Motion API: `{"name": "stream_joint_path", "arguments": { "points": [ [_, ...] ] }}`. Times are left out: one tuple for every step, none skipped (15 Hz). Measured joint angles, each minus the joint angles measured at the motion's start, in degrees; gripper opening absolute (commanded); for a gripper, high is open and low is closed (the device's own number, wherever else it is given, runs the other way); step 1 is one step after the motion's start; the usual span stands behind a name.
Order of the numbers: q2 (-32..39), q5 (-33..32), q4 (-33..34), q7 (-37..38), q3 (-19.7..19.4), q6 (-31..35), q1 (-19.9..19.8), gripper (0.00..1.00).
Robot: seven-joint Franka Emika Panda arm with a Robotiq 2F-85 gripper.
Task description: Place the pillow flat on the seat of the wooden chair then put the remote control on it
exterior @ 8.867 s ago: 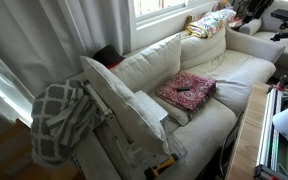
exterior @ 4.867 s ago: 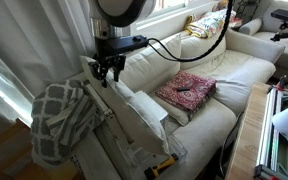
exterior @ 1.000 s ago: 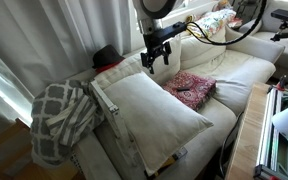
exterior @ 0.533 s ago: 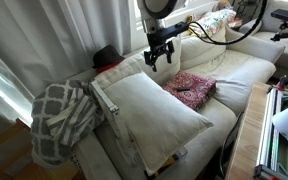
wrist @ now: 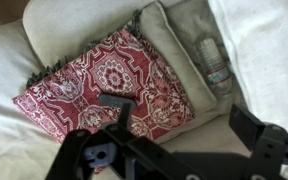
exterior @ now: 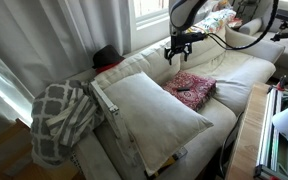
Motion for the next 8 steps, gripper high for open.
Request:
{"name": "stream_joint_path", "arguments": {
  "points": [
    [0.61, 0.0, -1.59, 1.76, -1.0, 3.68, -0.38, 1.0],
    [1.42, 0.08, -2.9, 3.67, -1.85, 6.72, -0.67, 1.0],
    [2.41, 0.17, -4.03, 5.68, -2.67, 9.51, -0.83, 1.0],
    [3.63, -0.4, -5.11, 8.03, -3.85, 12.87, -0.68, 1.0],
    [4.93, -0.74, -6.04, 10.43, -5.18, 16.11, -0.35, 1.0],
    [6.21, -0.75, -6.54, 12.58, -6.15, 18.4, -0.15, 1.0],
    [7.28, -0.75, -6.71, 13.98, -6.71, 19.75, -0.06, 1.0],
    [7.97, -0.74, -6.69, 14.8, -6.93, 20.33, 0.01, 1.0]
  ]
}}
